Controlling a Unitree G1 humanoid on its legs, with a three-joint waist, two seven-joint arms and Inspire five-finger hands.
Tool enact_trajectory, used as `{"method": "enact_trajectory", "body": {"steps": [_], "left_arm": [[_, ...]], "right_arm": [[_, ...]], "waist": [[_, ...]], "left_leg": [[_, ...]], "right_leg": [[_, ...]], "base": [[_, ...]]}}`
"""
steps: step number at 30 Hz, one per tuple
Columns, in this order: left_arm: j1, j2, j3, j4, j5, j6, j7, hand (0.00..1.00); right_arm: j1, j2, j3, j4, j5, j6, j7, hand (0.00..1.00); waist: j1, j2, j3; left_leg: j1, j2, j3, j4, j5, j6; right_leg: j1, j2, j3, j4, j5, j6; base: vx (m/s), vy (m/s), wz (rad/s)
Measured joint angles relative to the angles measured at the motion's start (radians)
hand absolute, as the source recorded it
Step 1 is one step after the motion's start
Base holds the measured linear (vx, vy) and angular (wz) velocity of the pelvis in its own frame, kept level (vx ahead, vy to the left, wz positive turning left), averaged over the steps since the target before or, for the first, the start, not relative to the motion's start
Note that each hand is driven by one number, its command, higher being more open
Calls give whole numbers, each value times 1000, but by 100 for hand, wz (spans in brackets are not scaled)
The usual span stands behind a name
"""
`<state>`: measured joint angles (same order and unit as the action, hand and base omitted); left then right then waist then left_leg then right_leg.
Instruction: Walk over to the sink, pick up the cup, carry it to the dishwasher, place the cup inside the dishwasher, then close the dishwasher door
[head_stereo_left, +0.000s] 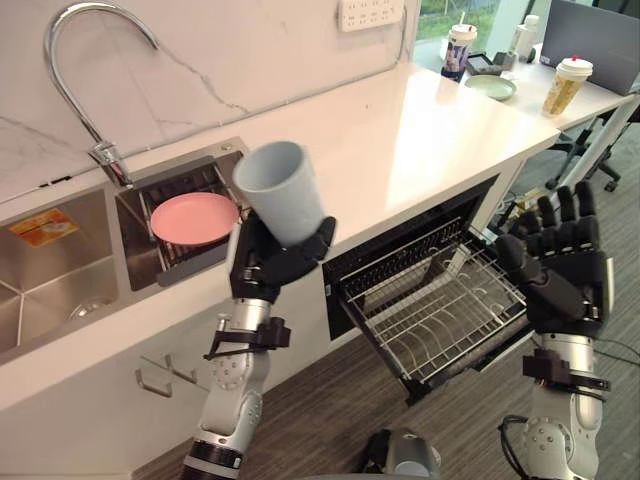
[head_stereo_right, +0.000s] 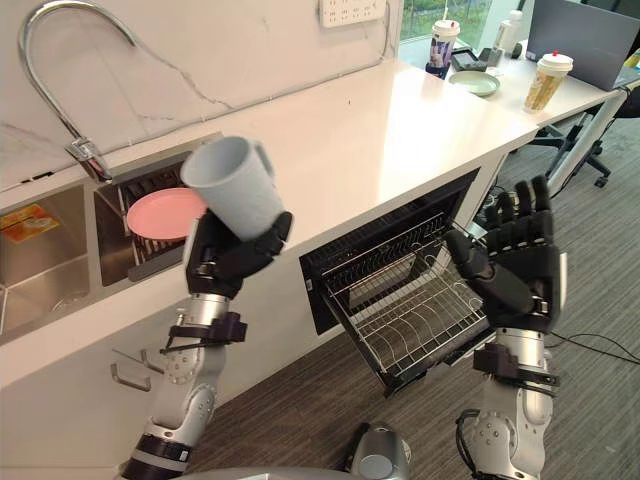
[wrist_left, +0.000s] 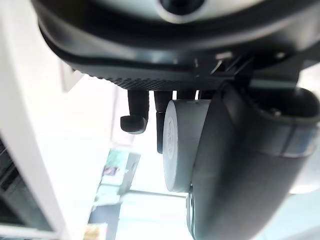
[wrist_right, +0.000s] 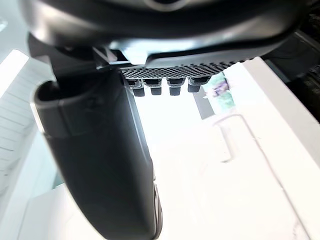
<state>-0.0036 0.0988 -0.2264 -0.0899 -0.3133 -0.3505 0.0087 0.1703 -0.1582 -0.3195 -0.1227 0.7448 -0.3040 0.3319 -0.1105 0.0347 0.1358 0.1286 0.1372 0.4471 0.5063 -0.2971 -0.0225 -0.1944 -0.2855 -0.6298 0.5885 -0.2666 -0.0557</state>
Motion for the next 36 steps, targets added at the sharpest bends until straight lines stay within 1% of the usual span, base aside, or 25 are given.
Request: {"method": "enact_trajectory", "body": {"steps": [1, 2, 3, 4, 5, 6, 7, 8, 9, 10, 11, 12, 13, 14, 16, 17, 19, 22, 25, 26, 28, 30, 32, 36], "left_arm": [[1, 0, 1, 4, -1, 0, -2, 0], [4, 1, 5, 10, -2, 0, -4, 0], [16, 6, 6, 9, -3, -3, -11, 0], [19, 8, 5, 9, -3, -5, -15, 0], [26, 9, 5, 8, -3, -12, -21, 0], [29, 9, 5, 8, -3, -15, -32, 0], [30, 8, 4, 7, -2, -17, -37, 0], [31, 5, 2, 7, -1, -17, -45, 0], [31, -3, 2, 6, 0, -17, -49, 0], [33, -7, 2, 6, 0, -17, -48, 0], [32, -9, 2, 6, 2, -17, -47, 0], [27, -7, 2, 5, 8, -17, -44, 0], [14, -4, 2, 5, 20, -17, -36, 0], [7, -1, 2, 5, 20, -17, -33, 0], [2, 15, 7, 4, 20, -17, -14, 0], [2, 18, 9, 4, 20, -17, -10, 0], [1, 21, 25, -14, 20, -17, -10, 0], [1, 19, 29, -51, 15, -16, -13, 0], [1, 19, 22, -59, 21, -15, -16, 0], [-1, 18, 20, -59, 40, -15, -10, 0], [-7, 20, 15, -59, 80, -11, 1, 0], [-20, 24, -9, -58, 165, 8, 41, 0], [-31, 31, -27, -54, 234, 26, 63, 0], [-65, 39, -65, -11, 317, 72, 109, 0]], "right_arm": [[1, 0, 3, 2, 0, 5, 1, 100], [2, 0, 3, 4, -2, 10, 2, 100], [1, 0, 1, 14, -1, 10, 7, 100], [1, 0, -1, 15, -1, 10, 9, 100], [-4, 0, -2, 17, 0, 10, 17, 100], [-6, 1, 0, 17, 0, 11, 23, 100], [-6, 0, 2, 17, 0, 11, 25, 100], [-6, 0, 3, 18, 0, 15, 30, 100], [-7, -1, 5, 22, 2, 21, 38, 100], [-7, -3, 10, 24, 12, 28, 43, 100], [-6, -8, 16, 26, 34, 35, 54, 100], [-5, -7, 22, 28, 62, 44, 63, 100], [-5, -6, 28, 28, 95, 56, 78, 100], [-5, -5, 32, 28, 112, 66, 90, 100], [-5, 4, 63, 28, 157, 109, 147, 100], [-5, 6, 74, 28, 159, 120, 163, 100], [-7, 10, 112, 21, 159, 149, 231, 100], [-16, 12, 121, 4, 159, 185, 299, 100], [-19, 10, 133, -29, 160, 204, 325, 100], [-21, 9, 136, -52, 160, 218, 331, 100], [-24, 7, 153, -83, 161, 227, 335, 100], [-28, 3, 193, -109, 161, 236, 335, 100], [-40, 3, 234, -119, 160, 246, 334, 100], [-56, 4, 310, -133, 155, 256, 318, 100]], "waist": [[2, 5, 5], [13, 20, 15], [36, 21, 16], [44, 25, 13], [53, 21, 15], [60, 20, 14], [64, 22, 13], [64, 22, 12], [64, 30, 8], [64, 34, 4], [58, 45, -6], [47, 53, -15], [39, 51, -18], [38, 51, -18], [39, 50, -19], [39, 50, -20], [41, 49, -25], [44, 48, -25], [41, 47, -25], [39, 47, -25], [39, 47, -25], [39, 41, -27], [39, 36, -28], [40, 30, -26]], "left_leg": [[-27, 26, -1, 91, 12, 6], [-92, 80, -25, 281, 71, 18], [-137, 95, -69, 352, 38, -4], [-155, 92, -90, 347, 18, -4], [-190, 78, -112, 286, -10, 0], [-216, 58, -139, 170, -20, 2], [-225, 47, -153, 103, -18, -1], [-233, 33, -183, -30, -3, -23], [-232, 18, -190, -153, 65, -41], [-223, 13, -187, -190, 122, -40], [-203, 5, -182, -248, 233, -64], [-182, -15, -168, -279, 239, -60], [-163, -34, -159, -312, 244, -52], [-153, -41, -155, -326, 246, -49], [-110, -55, -144, -362, 247, -44], [-98, -58, -142, -369, 247, -43], [-74, -64, -138, -401, 246, -41], [-65, -64, -136, -431, 245, -40], [-44, -63, -127, -448, 245, -40], [-39, -63, -120, -454, 245, -40], [-36, -60, -105, -461, 245, -39], [-35, -59, -91, -466, 242, -36], [-35, -60, -80, -467, 239, -31], [-36, -67, -77, -467, 237, -25]], "right_leg": [[16, 7, 0, -5, -5, 2], [58, 29, 2, -32, -17, -6], [86, 47, 19, -56, -18, -6], [94, 48, 29, -65, -18, -6], [104, 48, 48, -78, -18, -5], [106, 44, 72, -91, -14, 1], [106, 41, 84, -94, -12, 5], [107, 32, 106, -99, -10, 22], [107, 23, 131, -99, -3, 49], [109, 21, 145, -103, 5, 68], [114, 19, 164, -117, 16, 92], [123, 10, 172, -133, 27, 112], [134, 3, 175, -167, 44, 131], [143, 2, 176, -186, 54, 137], [194, 10, 179, -260, 87, 153], [208, 12, 180, -278, 94, 155], [234, 21, 181, -320, 109, 164], [241, 33, 181, -350, 122, 167], [258, 43, 187, -376, 136, 168], [262, 47, 190, -388, 145, 167], [262, 55, 198, -411, 165, 164], [263, 65, 210, -442, 189, 163], [266, 70, 218, -466, 205, 167], [280, 77, 219, -512, 237, 172]], "base": [[100, -62, -6], [100, -24, -29], [86, -15, -40], [137, 47, -52], [130, 47, -50], [207, 87, -51], [152, 73, -53], [223, 135, -56], [186, 117, -57], [241, 146, -56], [238, 126, -38], [290, 171, -25], [243, 157, -8], [207, 158, -7], [173, 122, -11], [153, 85, -9], [131, 55, -2], [90, 18, 0], [59, 12, -12], [47, 36, -18], [30, 43, -21], [0, 42, -20], [-25, 40, -17], [-56, 32, -6]]}}
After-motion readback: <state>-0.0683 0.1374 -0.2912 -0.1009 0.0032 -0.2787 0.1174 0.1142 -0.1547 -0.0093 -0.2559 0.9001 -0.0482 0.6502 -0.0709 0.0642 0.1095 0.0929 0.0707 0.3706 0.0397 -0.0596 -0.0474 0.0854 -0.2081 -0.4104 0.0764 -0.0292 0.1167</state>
